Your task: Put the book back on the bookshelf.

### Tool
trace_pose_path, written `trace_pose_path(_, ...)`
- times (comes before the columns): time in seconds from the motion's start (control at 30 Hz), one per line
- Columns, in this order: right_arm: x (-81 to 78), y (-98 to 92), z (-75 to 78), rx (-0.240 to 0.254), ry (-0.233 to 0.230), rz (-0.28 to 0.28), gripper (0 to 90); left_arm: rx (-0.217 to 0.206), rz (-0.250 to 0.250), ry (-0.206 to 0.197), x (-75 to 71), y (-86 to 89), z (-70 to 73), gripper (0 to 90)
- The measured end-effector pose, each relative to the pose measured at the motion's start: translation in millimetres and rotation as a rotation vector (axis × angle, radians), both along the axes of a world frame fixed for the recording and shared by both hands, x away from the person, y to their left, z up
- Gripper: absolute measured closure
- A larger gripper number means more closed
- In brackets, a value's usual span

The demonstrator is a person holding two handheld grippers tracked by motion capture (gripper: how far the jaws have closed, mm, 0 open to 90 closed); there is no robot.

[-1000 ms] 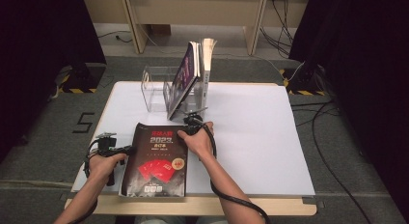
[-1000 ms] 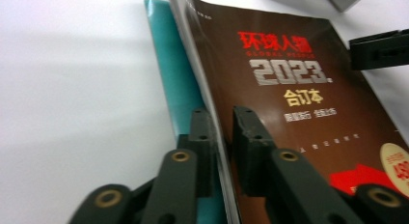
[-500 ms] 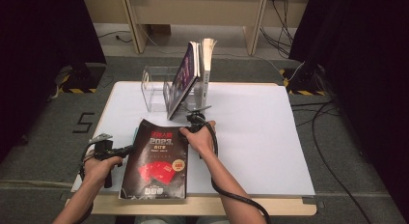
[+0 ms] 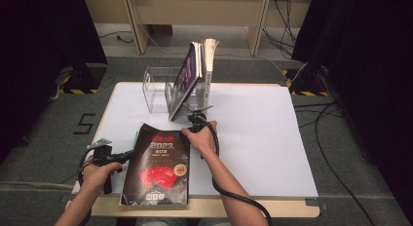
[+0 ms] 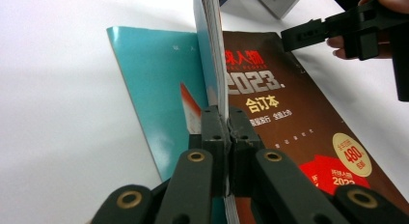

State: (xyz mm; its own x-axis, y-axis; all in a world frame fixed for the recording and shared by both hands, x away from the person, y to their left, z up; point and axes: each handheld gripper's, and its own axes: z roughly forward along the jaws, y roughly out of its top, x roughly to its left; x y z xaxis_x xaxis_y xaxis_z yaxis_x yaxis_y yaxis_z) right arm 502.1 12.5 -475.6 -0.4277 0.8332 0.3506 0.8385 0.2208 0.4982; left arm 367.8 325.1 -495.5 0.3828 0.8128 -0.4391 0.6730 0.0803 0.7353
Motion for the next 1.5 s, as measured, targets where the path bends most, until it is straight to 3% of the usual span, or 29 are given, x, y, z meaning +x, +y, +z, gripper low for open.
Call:
trace_pose_path(0.17,0.5,-1.2,-0.8,0.014,0.005,-0.007,50.7,0.019,-0.007,0.015,0.9,0.0,-1.9,87.3)
trace_pose_path(0.3,-0.6,0.1,-0.3,-0.006,0.0,-0.004,53.4,0.051,-0.003,0.02,1.1,-1.7,-3.3,87.3)
trace_pose_path(0.47,-1.5,-0.3,-0.9,-0.02,-0.012,-0.012,58.3,0.058,-0.007,0.025,1.9,-1.7,-3.8,87.3)
trace_pose_path(0.53,-0.9,1.4,0.2,-0.048,-0.009,-0.008,61.0,0.067,-0.009,0.034,2.5,-1.8,-4.1,87.3)
trace_pose_path(0.67,-2.7,6.3,1.6,-0.113,-0.025,-0.015,68.5,0.062,-0.004,0.038,2.1,-1.6,-6.2,87.2)
trace_pose_path(0.87,0.0,3.1,1.6,-0.094,0.001,-0.045,75.4,0.07,-0.006,0.048,2.8,-1.8,-7.4,87.3)
trace_pose_path(1.0,0.2,6.1,3.3,-0.12,0.002,-0.04,75.7,0.065,0.001,0.054,2.8,-2.3,-6.9,87.3)
trace_pose_path(1.07,-0.5,5.8,3.3,-0.125,-0.002,-0.034,74.9,0.097,-0.003,0.027,0.5,-5.0,-5.1,87.3)
trace_pose_path(1.1,-1.0,5.8,2.5,-0.119,-0.014,-0.026,70.3,0.108,-0.012,0.005,-0.7,-5.7,-4.3,87.4)
trace_pose_path(1.23,-2.9,6.0,1.6,-0.082,-0.013,-0.025,61.6,0.046,-0.008,-0.008,-4.4,-0.7,-8.2,87.4)
trace_pose_path(1.5,1.1,3.5,2.2,-0.04,0.011,-0.029,57.6,-0.024,-0.04,-0.105,-12.1,2.1,-2.1,87.4)
